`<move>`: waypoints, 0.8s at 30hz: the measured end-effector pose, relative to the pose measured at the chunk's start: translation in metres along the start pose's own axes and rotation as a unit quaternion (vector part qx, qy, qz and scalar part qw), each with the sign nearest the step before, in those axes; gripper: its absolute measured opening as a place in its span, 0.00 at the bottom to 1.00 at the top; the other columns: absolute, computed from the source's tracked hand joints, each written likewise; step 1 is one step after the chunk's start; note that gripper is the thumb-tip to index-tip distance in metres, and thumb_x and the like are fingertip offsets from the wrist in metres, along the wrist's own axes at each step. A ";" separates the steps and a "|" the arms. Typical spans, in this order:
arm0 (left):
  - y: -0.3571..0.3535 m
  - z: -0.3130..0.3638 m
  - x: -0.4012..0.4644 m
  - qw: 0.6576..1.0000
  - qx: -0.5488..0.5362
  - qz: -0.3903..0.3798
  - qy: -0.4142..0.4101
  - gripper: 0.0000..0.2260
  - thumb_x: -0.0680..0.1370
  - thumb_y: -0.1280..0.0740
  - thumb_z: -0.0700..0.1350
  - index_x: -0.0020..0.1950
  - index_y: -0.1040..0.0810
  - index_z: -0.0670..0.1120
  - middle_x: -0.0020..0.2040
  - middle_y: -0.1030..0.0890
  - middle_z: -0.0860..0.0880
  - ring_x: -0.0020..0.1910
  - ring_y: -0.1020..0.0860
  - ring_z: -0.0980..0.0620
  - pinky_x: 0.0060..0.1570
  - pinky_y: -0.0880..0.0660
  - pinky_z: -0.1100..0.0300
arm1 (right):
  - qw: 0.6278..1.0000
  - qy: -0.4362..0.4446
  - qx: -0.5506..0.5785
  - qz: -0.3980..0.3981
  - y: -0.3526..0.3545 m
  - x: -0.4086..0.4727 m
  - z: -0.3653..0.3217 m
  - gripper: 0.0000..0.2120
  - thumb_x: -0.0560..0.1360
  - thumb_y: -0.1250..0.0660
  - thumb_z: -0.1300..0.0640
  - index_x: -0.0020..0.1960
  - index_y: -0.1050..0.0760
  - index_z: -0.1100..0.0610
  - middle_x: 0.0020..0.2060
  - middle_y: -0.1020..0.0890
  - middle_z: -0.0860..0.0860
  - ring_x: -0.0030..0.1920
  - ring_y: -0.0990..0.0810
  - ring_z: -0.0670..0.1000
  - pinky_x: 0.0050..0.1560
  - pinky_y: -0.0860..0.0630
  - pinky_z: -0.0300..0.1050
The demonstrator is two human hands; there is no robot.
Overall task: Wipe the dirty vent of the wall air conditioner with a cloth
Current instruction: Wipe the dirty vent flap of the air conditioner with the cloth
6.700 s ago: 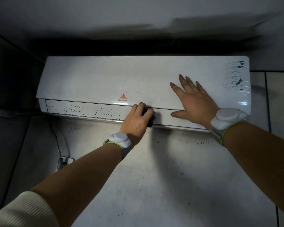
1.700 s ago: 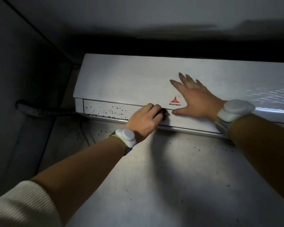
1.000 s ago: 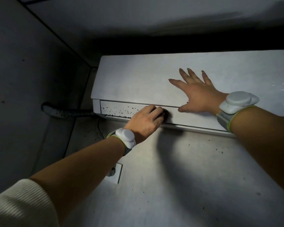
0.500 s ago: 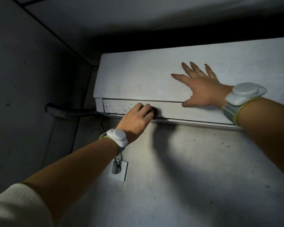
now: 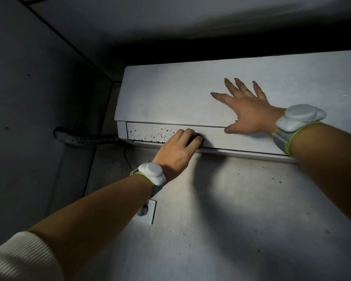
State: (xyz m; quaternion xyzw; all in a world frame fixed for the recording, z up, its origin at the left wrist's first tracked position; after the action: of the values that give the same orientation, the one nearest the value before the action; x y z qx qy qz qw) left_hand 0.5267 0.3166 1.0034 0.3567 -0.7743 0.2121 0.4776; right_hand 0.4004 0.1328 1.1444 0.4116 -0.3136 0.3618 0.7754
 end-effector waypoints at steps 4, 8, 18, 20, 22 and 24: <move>-0.005 0.025 0.008 0.998 -0.013 0.010 -0.059 0.14 0.85 0.46 0.37 0.64 0.23 0.38 0.61 0.22 0.38 0.52 0.24 0.38 0.52 0.23 0.45 | 1.000 -0.002 -0.005 -0.007 0.003 0.001 0.000 0.54 0.66 0.25 0.40 0.79 0.58 0.33 0.82 0.62 0.48 0.81 0.66 0.51 0.78 0.66 0.62; -0.019 0.032 0.008 0.999 -0.008 -0.006 -0.044 0.13 0.80 0.41 0.34 0.63 0.23 0.40 0.61 0.22 0.39 0.51 0.26 0.38 0.48 0.22 0.44 | 1.000 0.004 -0.004 -0.001 0.002 0.002 0.002 0.54 0.66 0.25 0.39 0.79 0.58 0.33 0.82 0.62 0.48 0.81 0.66 0.51 0.78 0.66 0.61; -0.019 0.008 -0.008 1.000 0.005 0.011 -0.009 0.16 0.81 0.47 0.40 0.58 0.21 0.41 0.61 0.20 0.38 0.49 0.23 0.36 0.46 0.21 0.47 | 1.000 0.009 -0.005 -0.003 -0.005 0.005 0.005 0.55 0.66 0.25 0.38 0.78 0.59 0.32 0.82 0.62 0.48 0.81 0.67 0.51 0.78 0.66 0.62; -0.018 -0.001 -0.014 1.000 0.011 0.012 -0.002 0.15 0.81 0.47 0.40 0.57 0.22 0.42 0.60 0.21 0.38 0.48 0.23 0.36 0.45 0.21 0.47 | 1.000 0.008 -0.006 -0.002 -0.004 0.004 0.004 0.55 0.65 0.24 0.38 0.78 0.59 0.32 0.82 0.62 0.48 0.81 0.66 0.51 0.78 0.66 0.63; -0.019 -0.011 -0.020 1.000 0.018 0.007 0.009 0.12 0.79 0.45 0.37 0.58 0.26 0.44 0.61 0.23 0.39 0.49 0.25 0.38 0.45 0.22 0.48 | 1.000 0.006 -0.007 -0.003 -0.003 0.004 0.004 0.55 0.66 0.24 0.38 0.78 0.59 0.32 0.82 0.62 0.48 0.81 0.66 0.51 0.78 0.66 0.63; -0.020 -0.019 -0.024 0.999 0.019 0.006 0.030 0.12 0.77 0.41 0.34 0.57 0.28 0.46 0.61 0.25 0.42 0.50 0.27 0.40 0.42 0.24 0.49 | 1.000 0.005 -0.007 -0.003 -0.002 0.004 0.002 0.54 0.66 0.24 0.39 0.79 0.59 0.32 0.82 0.62 0.49 0.81 0.66 0.51 0.78 0.66 0.63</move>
State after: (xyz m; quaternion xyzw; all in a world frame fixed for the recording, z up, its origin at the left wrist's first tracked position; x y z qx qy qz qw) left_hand 0.5598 0.3249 0.9906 0.3542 -0.7578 0.2399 0.4927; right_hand 0.4033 0.1312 1.1479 0.4049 -0.3110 0.3598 0.7810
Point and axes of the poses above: each hand's wrist, its own x-axis towards the middle knuckle, its own y-axis out of the back of the hand, z = x × y, the point moved 1 cm from there along x, towards the middle knuckle
